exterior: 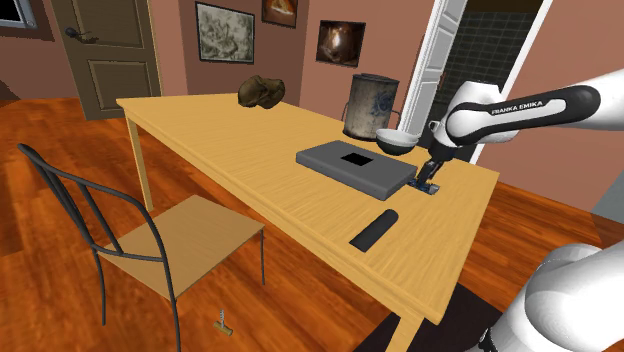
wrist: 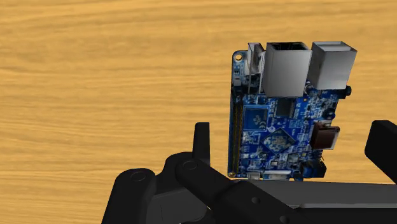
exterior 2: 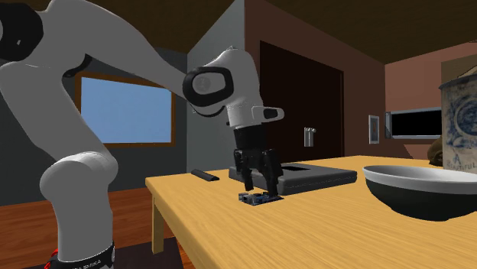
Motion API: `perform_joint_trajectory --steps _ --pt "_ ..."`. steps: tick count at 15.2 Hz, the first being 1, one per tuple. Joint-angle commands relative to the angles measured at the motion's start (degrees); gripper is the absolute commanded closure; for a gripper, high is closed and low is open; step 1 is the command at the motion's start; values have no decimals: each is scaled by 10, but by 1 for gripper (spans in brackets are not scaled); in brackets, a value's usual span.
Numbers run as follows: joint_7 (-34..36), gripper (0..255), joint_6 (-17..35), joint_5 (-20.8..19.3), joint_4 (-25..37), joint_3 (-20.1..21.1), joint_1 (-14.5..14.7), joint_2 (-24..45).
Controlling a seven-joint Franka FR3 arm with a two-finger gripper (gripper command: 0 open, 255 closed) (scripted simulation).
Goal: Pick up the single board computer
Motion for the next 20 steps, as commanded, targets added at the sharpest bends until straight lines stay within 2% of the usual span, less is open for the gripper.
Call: perform_joint_trajectory --steps 1,2,3,12,20 --pt "-1 0 15 0 -8 -3 0 7" --pt "-1 0 15 0 -8 -3 0 7" --pt "-2 255 15 -1 -8 -4 0 7" --pt "-1 255 15 0 -8 -3 0 7" --pt "0 255 -52 4 38 10 1 -15"
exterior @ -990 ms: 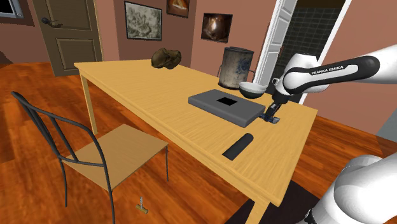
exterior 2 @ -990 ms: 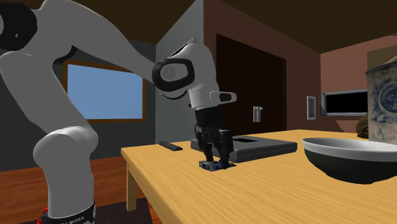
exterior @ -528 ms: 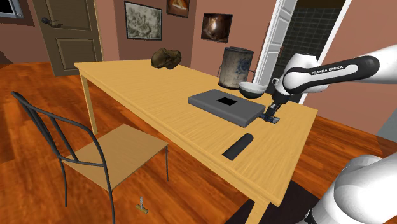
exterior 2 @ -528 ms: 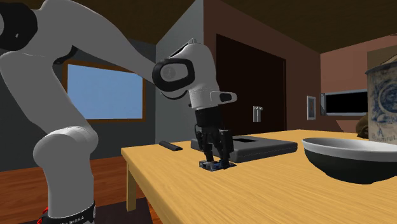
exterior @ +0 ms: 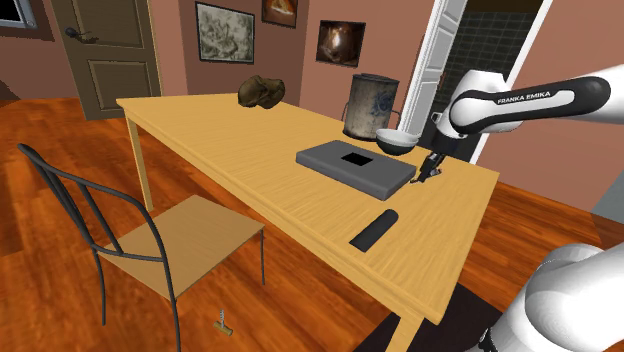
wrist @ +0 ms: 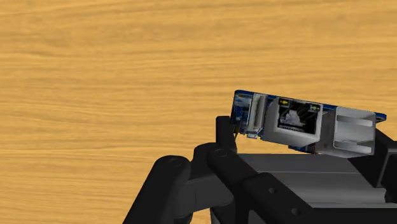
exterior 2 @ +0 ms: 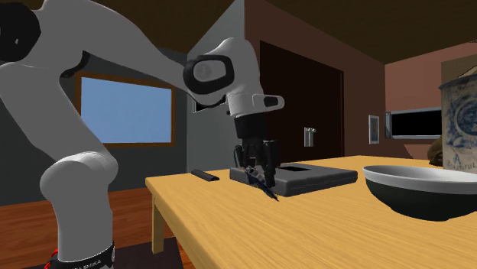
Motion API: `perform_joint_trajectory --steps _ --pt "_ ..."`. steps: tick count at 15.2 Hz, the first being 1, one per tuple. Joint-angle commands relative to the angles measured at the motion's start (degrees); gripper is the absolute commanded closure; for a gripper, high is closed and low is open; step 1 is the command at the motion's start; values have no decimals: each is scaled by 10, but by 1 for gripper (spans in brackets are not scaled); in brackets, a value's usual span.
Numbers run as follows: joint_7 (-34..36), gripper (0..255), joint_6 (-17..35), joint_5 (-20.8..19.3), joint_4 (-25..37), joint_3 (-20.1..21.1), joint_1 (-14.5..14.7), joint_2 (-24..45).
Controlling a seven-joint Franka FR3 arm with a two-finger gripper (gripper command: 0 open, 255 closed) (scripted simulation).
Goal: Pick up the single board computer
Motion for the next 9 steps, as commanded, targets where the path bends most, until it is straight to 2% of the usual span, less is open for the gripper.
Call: perform_joint_trajectory --steps 1,7,9 --pt "-1 255 -18 1 13 3 0 -5" --pt "-1 255 -66 6 53 11 2 -14" --pt "-1 255 -67 6 54 11 2 -14"
